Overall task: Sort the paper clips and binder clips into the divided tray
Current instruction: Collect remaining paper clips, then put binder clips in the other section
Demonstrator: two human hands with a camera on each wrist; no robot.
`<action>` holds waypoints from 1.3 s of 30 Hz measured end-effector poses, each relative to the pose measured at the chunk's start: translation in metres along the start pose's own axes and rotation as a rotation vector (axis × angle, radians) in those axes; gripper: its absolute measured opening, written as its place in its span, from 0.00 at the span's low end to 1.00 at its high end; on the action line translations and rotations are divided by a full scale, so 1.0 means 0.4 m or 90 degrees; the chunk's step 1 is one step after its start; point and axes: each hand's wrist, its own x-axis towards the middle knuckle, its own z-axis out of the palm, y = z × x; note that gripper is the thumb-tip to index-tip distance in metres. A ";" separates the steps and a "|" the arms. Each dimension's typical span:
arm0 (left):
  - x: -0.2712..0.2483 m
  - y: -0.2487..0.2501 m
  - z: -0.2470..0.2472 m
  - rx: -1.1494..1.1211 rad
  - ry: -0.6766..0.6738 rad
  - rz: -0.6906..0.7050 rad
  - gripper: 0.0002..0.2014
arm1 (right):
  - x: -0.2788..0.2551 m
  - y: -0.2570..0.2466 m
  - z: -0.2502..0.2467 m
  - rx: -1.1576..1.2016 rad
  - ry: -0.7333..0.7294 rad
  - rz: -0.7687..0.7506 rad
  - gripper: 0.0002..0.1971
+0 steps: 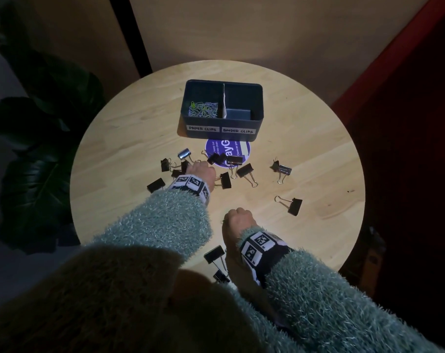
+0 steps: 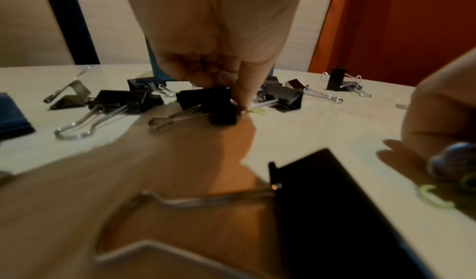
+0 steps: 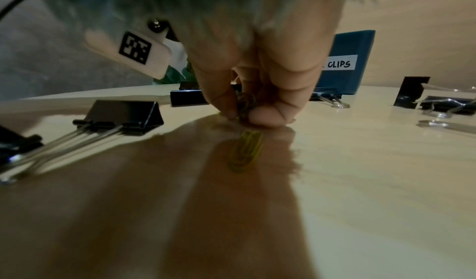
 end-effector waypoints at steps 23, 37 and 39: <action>-0.024 -0.040 -0.009 -0.041 0.042 0.029 0.12 | -0.007 0.042 -0.065 0.114 -0.029 0.044 0.15; -0.041 -0.017 0.001 -0.096 0.048 0.049 0.12 | -0.017 0.056 -0.077 0.124 -0.021 0.076 0.16; -0.044 -0.016 0.000 -0.068 0.047 0.056 0.11 | -0.022 0.057 -0.076 0.127 -0.023 0.079 0.16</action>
